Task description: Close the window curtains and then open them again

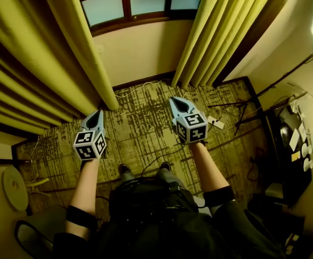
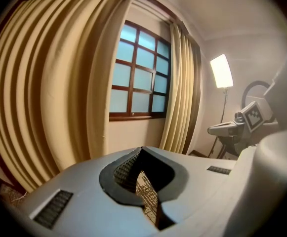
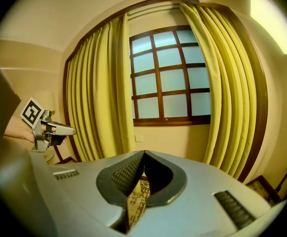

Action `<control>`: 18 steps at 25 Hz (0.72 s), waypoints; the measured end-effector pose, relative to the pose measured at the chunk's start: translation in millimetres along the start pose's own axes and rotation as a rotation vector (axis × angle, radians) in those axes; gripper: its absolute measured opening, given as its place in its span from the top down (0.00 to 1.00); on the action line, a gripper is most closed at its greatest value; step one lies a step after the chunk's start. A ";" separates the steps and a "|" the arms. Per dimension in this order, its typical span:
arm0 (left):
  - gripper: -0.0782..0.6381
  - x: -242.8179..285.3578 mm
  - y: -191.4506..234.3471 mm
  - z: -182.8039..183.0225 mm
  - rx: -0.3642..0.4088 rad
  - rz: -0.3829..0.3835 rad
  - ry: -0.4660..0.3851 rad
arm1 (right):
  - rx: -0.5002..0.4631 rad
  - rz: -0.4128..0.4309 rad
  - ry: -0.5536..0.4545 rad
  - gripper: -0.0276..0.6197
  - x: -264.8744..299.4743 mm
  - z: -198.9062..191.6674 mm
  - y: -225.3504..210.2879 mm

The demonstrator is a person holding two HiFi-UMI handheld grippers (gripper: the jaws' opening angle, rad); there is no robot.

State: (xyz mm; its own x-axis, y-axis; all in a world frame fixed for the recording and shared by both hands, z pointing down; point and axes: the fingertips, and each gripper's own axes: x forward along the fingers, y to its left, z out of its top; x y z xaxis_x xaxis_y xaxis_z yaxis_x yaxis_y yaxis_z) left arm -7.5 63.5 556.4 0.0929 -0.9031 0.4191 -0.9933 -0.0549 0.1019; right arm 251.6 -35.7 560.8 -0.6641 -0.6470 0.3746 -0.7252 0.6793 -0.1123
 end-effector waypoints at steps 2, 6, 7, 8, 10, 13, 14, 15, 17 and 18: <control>0.89 9.7 -9.5 3.1 0.007 -0.013 0.003 | 0.005 -0.013 -0.006 0.96 -0.9 -2.9 -13.5; 0.89 32.0 -32.6 12.2 0.035 -0.049 0.008 | 0.023 -0.038 -0.015 0.96 -9.5 -6.2 -37.7; 0.89 38.3 -39.9 14.6 0.042 -0.060 0.011 | 0.027 -0.048 -0.016 0.96 -13.4 -5.8 -44.9; 0.89 45.0 -47.9 16.7 0.047 -0.071 0.014 | 0.033 -0.060 -0.012 0.96 -17.2 -8.1 -53.7; 0.89 59.8 -65.9 19.3 0.057 -0.098 0.019 | 0.052 -0.085 -0.001 0.96 -26.1 -14.4 -72.4; 0.89 86.0 -97.6 20.3 0.081 -0.159 0.032 | 0.073 -0.140 -0.005 0.96 -42.3 -23.4 -105.0; 0.89 95.2 -109.6 20.3 0.089 -0.181 0.040 | 0.081 -0.161 -0.010 0.96 -48.3 -27.4 -117.1; 0.89 103.9 -122.1 20.1 0.096 -0.204 0.048 | 0.091 -0.184 -0.013 0.96 -55.3 -31.1 -128.5; 0.89 119.7 -147.7 17.9 0.114 -0.250 0.067 | 0.114 -0.234 -0.012 0.96 -70.5 -38.7 -148.9; 0.89 126.8 -160.7 16.0 0.127 -0.278 0.070 | 0.124 -0.254 -0.010 0.96 -77.5 -43.9 -157.3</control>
State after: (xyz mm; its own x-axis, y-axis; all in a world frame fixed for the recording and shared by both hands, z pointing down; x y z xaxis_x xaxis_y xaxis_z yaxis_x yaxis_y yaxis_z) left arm 162.8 -49.0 578.7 0.3625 -0.8148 0.4524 -0.9293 -0.3527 0.1096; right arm 425.1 -77.2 589.8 -0.4597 -0.7948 0.3961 -0.8848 0.4480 -0.1280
